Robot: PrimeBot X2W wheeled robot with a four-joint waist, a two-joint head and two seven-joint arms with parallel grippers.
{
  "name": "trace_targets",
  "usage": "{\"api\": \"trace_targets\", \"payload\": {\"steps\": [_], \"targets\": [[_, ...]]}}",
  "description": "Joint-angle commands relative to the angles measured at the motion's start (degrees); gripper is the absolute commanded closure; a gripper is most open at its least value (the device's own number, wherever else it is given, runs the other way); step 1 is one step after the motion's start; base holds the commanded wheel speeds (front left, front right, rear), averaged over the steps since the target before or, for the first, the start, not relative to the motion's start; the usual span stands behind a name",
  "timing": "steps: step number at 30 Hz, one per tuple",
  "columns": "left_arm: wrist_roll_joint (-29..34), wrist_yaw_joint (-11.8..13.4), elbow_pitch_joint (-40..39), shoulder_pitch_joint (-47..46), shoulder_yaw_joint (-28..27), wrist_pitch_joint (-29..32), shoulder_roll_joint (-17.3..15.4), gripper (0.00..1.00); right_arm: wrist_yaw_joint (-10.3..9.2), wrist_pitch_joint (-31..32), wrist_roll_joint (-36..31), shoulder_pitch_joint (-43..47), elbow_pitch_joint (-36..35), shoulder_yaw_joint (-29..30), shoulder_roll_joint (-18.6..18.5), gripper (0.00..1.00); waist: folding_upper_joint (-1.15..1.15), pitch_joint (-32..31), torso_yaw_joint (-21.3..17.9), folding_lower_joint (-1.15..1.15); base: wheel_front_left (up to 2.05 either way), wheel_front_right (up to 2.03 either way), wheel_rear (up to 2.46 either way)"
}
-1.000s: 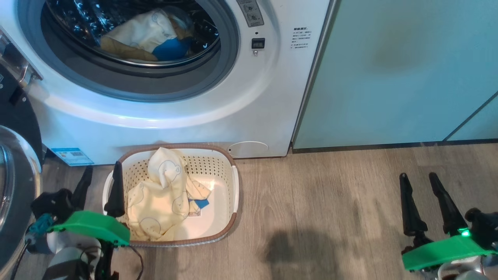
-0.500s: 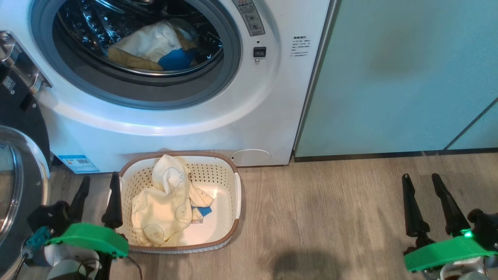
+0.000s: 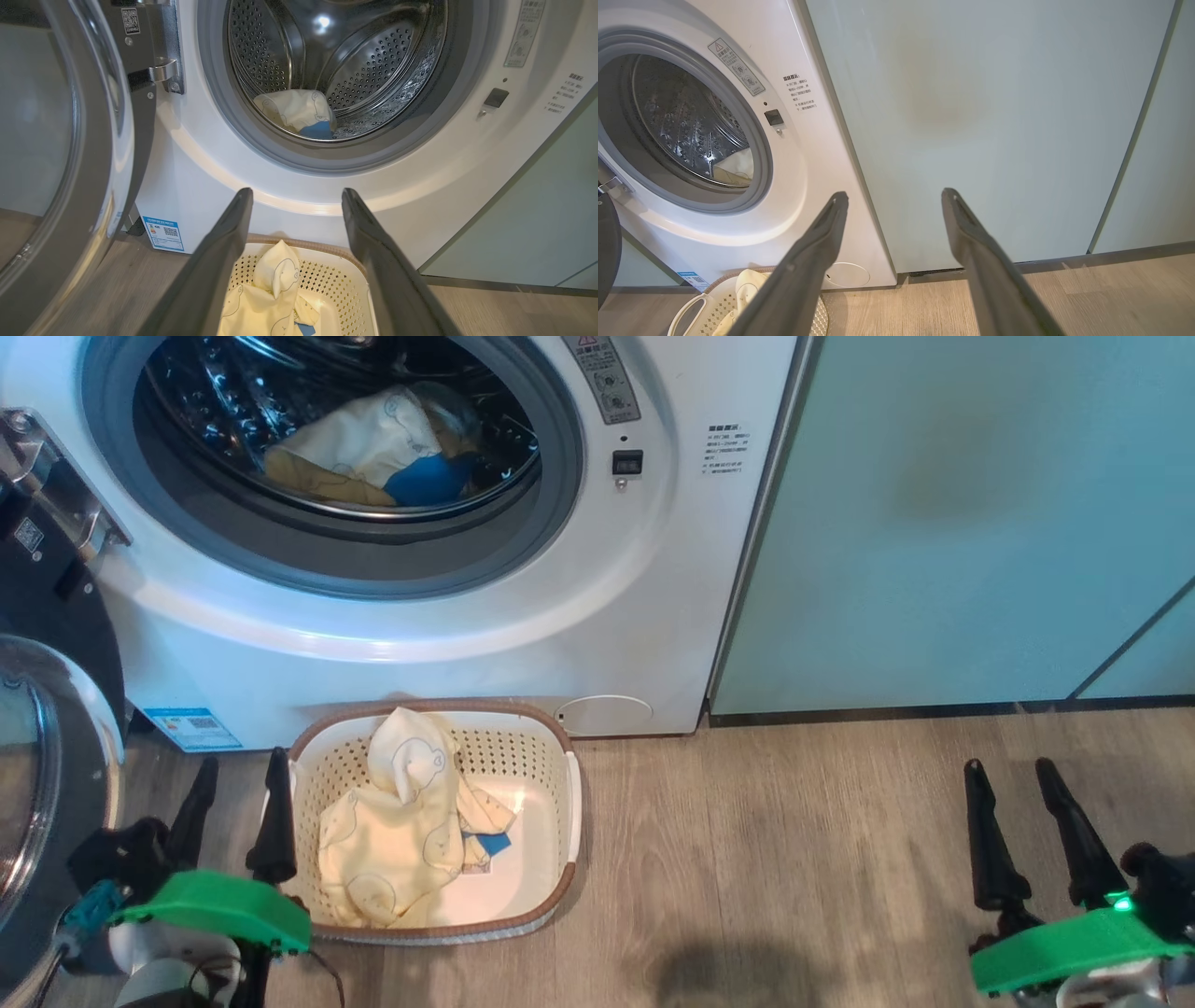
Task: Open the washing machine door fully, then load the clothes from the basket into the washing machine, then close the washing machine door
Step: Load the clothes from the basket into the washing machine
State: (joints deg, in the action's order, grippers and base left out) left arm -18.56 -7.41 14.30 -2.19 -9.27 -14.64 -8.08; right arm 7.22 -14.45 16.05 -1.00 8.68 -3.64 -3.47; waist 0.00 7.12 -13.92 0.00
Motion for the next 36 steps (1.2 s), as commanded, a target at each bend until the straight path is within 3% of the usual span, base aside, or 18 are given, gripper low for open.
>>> {"api": "trace_targets", "payload": {"steps": [1, 20, 29, 36], "targets": [[0.3, -0.1, -2.0, -0.7, -2.5, -0.4, -0.7, 0.0, 0.26, -0.5, -0.2, -0.3, -1.8, -1.1, -1.1, 0.0, 0.0, 0.0, 0.0, 0.0, 0.0, 0.0, 0.0], [0.8, 0.0, 2.2, -1.0, -0.4, 0.1, 0.1, 0.0, 0.26, -0.5, 0.0, -0.9, -1.8, -2.4, -1.0, 0.0, 0.0, 1.2, -0.7, 0.0, 0.0, 0.0, 0.0], [2.0, 0.1, 12.7, -5.9, 1.9, 1.9, -1.7, 0.0, 0.26, -0.5, 0.3, -3.4, -2.3, -4.0, -0.7, 0.0, 0.0, 8.5, -4.6, 0.0, 0.0, 0.0, 0.0], [4.8, 0.1, 26.7, -14.5, 5.0, 2.5, -5.0, 0.0, 0.26, -0.5, 0.7, -5.6, -2.6, -4.8, 0.0, 0.0, 0.0, 15.5, -7.3, 0.0, 0.0, 0.0, 0.0]]}}
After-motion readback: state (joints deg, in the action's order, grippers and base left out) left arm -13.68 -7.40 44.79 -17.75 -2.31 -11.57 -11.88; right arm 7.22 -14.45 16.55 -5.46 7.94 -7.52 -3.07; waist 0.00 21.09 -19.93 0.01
